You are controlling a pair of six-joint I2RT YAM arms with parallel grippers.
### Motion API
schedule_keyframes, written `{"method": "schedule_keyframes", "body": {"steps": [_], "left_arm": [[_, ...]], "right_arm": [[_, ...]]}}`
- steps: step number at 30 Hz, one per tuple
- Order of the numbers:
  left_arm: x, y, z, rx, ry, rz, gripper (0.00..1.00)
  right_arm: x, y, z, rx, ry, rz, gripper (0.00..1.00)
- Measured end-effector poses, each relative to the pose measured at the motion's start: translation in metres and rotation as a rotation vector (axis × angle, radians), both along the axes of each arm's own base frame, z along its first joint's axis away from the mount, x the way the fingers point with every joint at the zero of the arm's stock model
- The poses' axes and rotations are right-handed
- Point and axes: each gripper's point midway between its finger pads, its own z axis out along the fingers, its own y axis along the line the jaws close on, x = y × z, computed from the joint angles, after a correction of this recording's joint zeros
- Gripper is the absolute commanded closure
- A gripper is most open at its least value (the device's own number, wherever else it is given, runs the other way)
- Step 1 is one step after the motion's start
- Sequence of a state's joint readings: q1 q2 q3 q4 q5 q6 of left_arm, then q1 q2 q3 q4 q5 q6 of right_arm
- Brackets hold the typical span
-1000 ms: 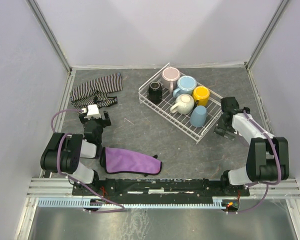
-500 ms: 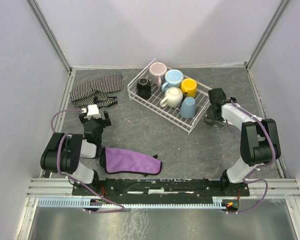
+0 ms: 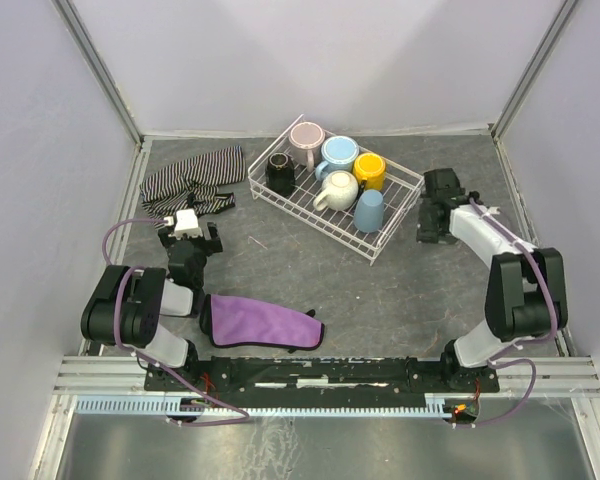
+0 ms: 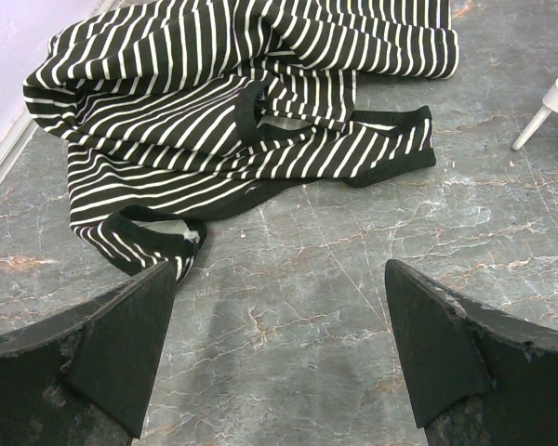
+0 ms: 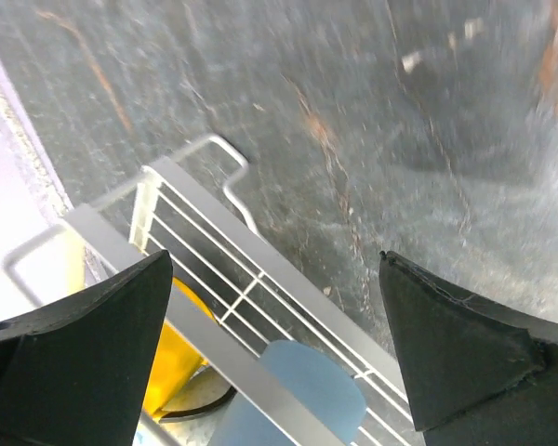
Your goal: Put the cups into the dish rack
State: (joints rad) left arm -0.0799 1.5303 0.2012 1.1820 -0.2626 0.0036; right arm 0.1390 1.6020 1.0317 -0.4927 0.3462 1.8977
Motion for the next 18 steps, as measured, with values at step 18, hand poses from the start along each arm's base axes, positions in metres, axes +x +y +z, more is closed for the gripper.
{"method": "schedule_keyframes", "body": {"steps": [18], "left_arm": [[0.000, 0.000, -0.001, 0.000, 0.002, 0.000, 0.01]], "right_arm": [[-0.008, -0.106, 0.088, -0.848, -0.033, 0.687, 0.00]]}}
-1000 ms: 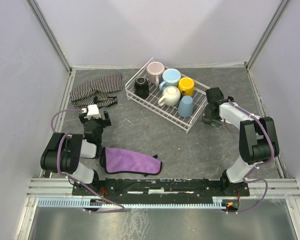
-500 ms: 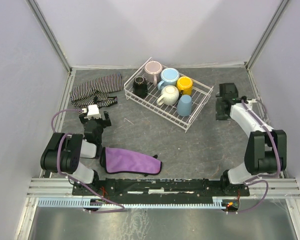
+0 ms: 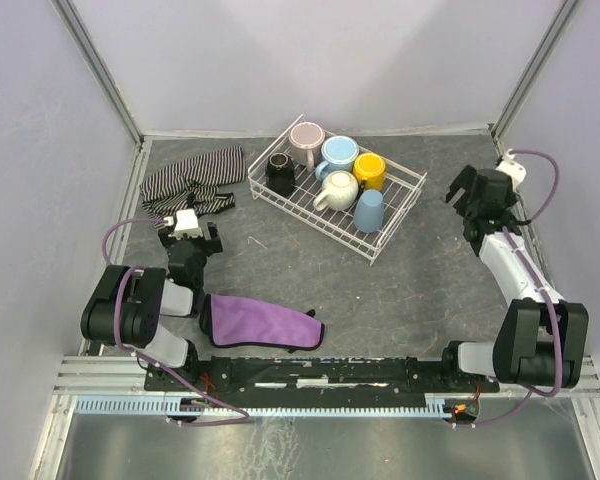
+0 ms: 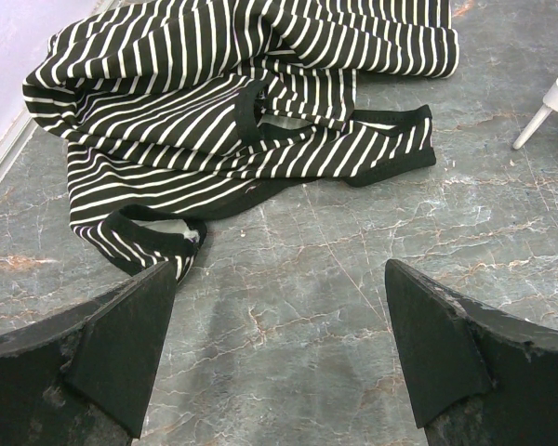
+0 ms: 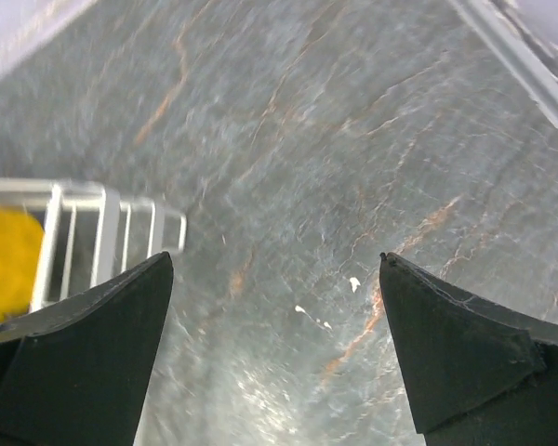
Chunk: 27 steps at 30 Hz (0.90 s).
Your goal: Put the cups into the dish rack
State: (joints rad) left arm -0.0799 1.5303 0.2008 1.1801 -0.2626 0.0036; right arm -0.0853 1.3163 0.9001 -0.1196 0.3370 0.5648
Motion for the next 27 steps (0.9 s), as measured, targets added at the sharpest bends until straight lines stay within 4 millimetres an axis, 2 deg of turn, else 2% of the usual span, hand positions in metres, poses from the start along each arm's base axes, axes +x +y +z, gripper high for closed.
{"method": "schedule_keyframes", "body": {"steps": [5, 10, 19, 23, 27], "left_arm": [[0.000, 0.000, 0.000, 0.000, 0.000, 0.000, 0.01], [0.000, 0.000, 0.000, 0.000, 0.000, 0.000, 0.01], [0.000, 0.000, 0.000, 0.000, 0.001, 0.000, 0.01], [0.000, 0.000, 0.000, 0.000, 0.001, 0.000, 0.01], [0.000, 0.000, 0.000, 0.000, 0.001, 0.000, 0.01]], "right_arm": [[-0.012, 0.030, -0.036, -0.079, 0.014, 0.286, 0.00], [-0.029, 0.050, -0.064, -0.099, 0.004, 0.440, 0.00], [-0.031, 0.057, -0.080, -0.213, -0.047, 0.533, 0.00], [-0.033, 0.066, -0.105, -0.258, -0.062, 0.573, 0.00], [-0.040, 0.080, -0.139, -0.275, -0.047, 0.650, 0.00]]}}
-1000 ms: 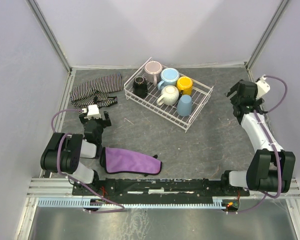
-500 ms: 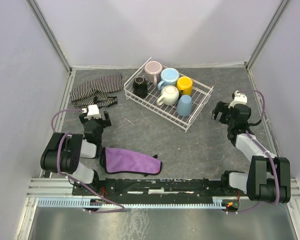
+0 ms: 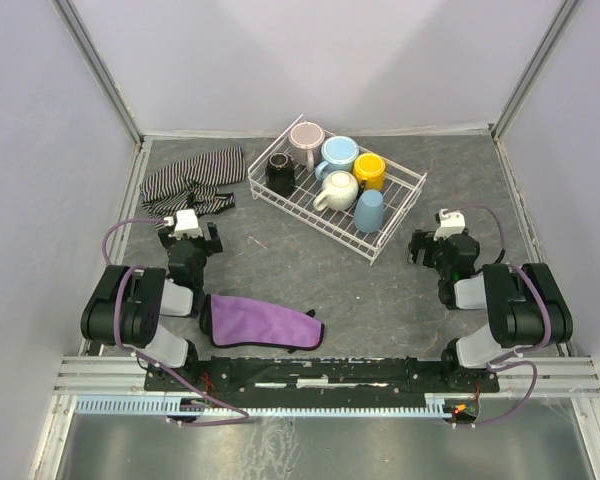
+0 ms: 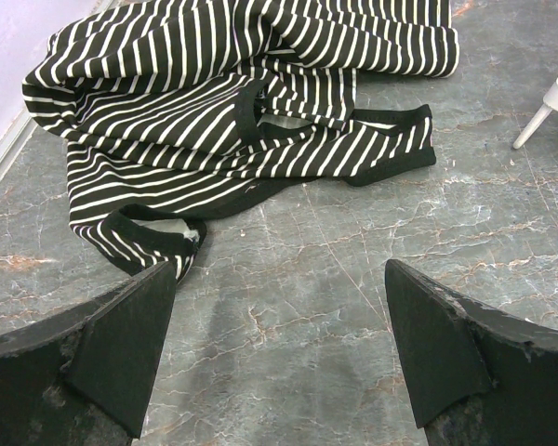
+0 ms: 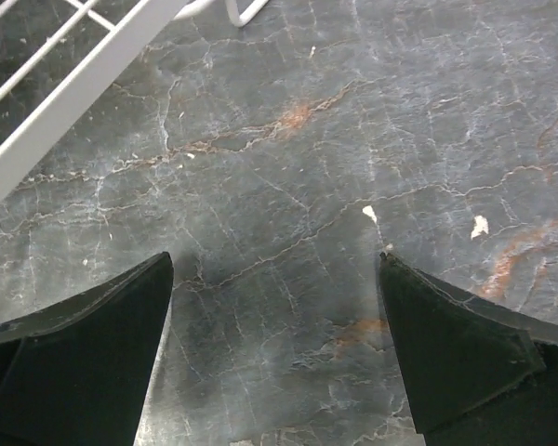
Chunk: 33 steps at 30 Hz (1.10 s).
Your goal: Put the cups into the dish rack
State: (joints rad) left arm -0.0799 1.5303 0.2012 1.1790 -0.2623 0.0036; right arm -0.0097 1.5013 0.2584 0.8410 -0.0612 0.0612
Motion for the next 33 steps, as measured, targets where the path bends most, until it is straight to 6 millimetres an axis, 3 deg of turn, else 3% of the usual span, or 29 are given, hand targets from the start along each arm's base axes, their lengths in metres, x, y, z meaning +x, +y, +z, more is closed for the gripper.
{"method": "schedule_keyframes", "body": {"steps": [2, 9, 33], "left_arm": [[0.000, 0.000, 0.000, 0.000, 0.000, 0.000, 0.01], [0.000, 0.000, -0.001, 0.000, 0.003, 0.000, 0.01], [0.000, 0.000, -0.001, 0.000, 0.003, 0.000, 0.01]], "right_arm": [[-0.002, 0.002, -0.007, -0.011, 0.015, 0.014, 0.01], [0.017, 0.002, 0.015, -0.032, -0.059, 0.003, 0.00], [0.017, 0.003, 0.015, -0.045, -0.061, 0.021, 0.00]]}}
